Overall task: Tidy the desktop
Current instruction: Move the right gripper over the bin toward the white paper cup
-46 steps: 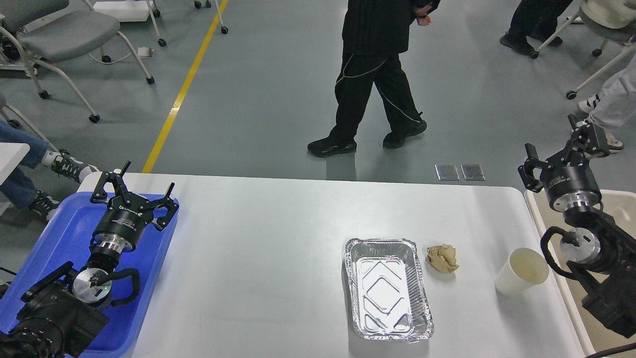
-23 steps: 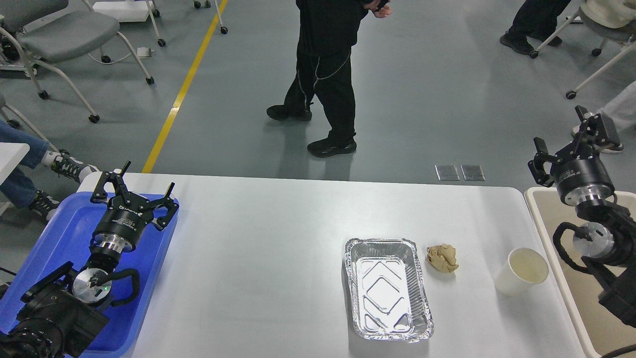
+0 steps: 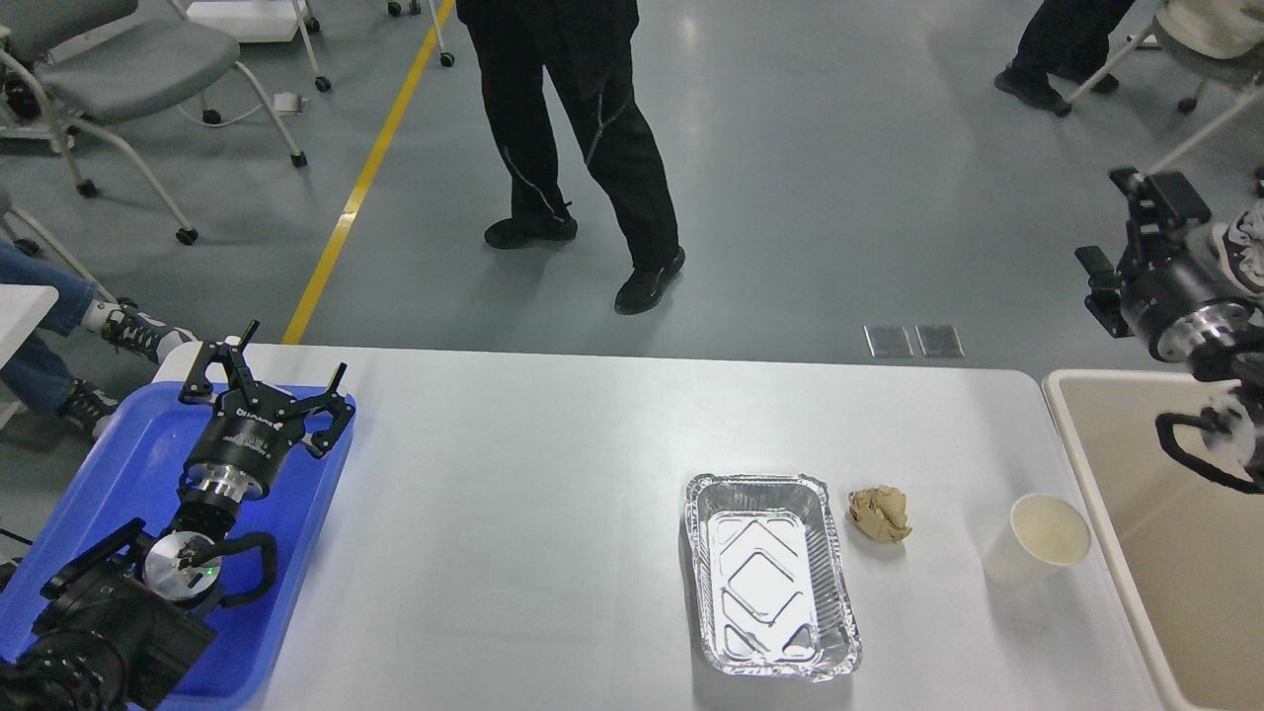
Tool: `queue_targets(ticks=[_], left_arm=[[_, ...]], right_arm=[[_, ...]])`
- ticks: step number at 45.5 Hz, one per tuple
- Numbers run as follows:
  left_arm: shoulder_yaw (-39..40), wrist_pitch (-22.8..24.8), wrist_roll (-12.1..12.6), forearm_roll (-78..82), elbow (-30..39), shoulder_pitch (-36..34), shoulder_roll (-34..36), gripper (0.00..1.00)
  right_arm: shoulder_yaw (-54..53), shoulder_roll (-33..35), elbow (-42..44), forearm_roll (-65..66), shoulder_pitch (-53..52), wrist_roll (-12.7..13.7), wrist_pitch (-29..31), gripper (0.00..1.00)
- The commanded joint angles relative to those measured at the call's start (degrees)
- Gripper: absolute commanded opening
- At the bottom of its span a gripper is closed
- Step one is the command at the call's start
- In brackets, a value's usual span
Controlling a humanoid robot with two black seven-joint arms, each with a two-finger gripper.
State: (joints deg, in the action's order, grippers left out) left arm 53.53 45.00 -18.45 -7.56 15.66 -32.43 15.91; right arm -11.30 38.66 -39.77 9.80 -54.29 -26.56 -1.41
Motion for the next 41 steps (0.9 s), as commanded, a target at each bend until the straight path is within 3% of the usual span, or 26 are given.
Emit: queue_targets(ticks=[1,10,25,41], left_arm=[[0.00,0.00,0.00,0.00,-0.02,0.00,0.00,1.00],[0.00,0.00,0.00,0.00,-0.02,0.00,0.00,1.00],[0.00,0.00,0.00,0.00,-0.02,0.00,0.00,1.00],[0.00,0.00,0.00,0.00,-0.02,0.00,0.00,1.00]], right_arm=[[22.09,5.55,-6.45,0.22,-11.18,3.97,-0.61,1.00],[34.49,8.36,-14.71,9.96,-18.39,3.88,-1.31,1.00],[40.73,13.99,-19.73,41.25,-20.86,3.88,-0.61,1.00],[51.02,14.69,-19.73,43.55,-20.60,3.79,3.70,1.00]])
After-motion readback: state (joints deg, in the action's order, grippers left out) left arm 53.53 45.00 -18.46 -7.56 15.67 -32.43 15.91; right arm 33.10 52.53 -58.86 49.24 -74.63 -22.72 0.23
